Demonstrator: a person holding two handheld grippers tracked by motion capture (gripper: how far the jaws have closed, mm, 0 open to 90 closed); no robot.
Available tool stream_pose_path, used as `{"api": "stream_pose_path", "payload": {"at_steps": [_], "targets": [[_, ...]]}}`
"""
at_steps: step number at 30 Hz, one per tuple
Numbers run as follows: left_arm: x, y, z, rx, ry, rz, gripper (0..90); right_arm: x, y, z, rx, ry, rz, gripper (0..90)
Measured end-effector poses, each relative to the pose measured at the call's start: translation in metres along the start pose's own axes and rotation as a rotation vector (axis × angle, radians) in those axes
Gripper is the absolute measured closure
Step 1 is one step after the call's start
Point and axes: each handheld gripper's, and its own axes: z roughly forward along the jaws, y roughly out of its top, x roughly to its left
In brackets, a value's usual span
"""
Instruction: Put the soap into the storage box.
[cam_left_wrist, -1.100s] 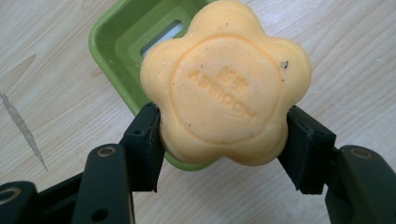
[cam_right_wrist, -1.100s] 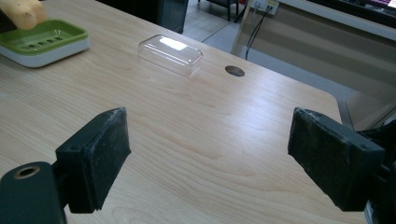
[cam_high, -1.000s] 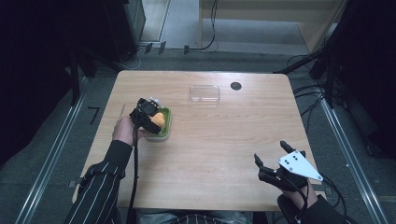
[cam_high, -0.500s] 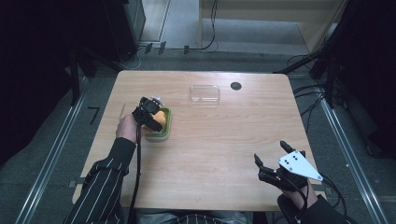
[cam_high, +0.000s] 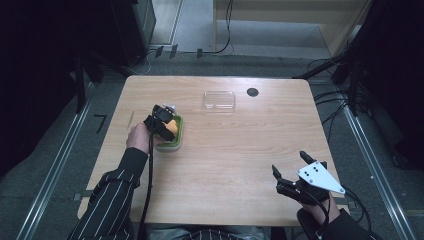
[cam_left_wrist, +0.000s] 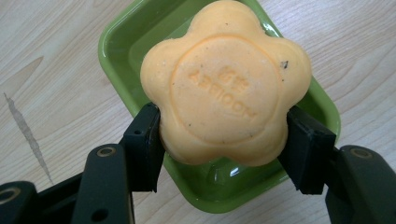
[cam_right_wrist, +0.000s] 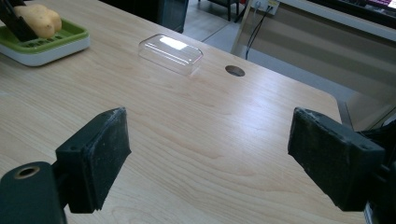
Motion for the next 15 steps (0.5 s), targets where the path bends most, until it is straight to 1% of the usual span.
{"api": "stream_pose_path", "payload": {"at_steps": [3, 4, 15], "targets": [[-0.0017, 0.0002, 0.0025, 0.006, 0.011, -0.003, 39.5, -0.0001, 0.0, -0.0002, 0.0, -0.001, 0.002, 13.4], [-0.0013, 0.0004, 0.0031, 0.013, 0.009, 0.004, 39.5, 0.0, 0.0, -0.0001, 0.0, -0.001, 0.003, 13.4], [-0.0033, 0.0003, 0.0099, 0.03, 0.012, -0.003, 39.2, -0.0003, -0.0001, -0.0004, -0.002, 0.0, 0.002, 13.4]]}}
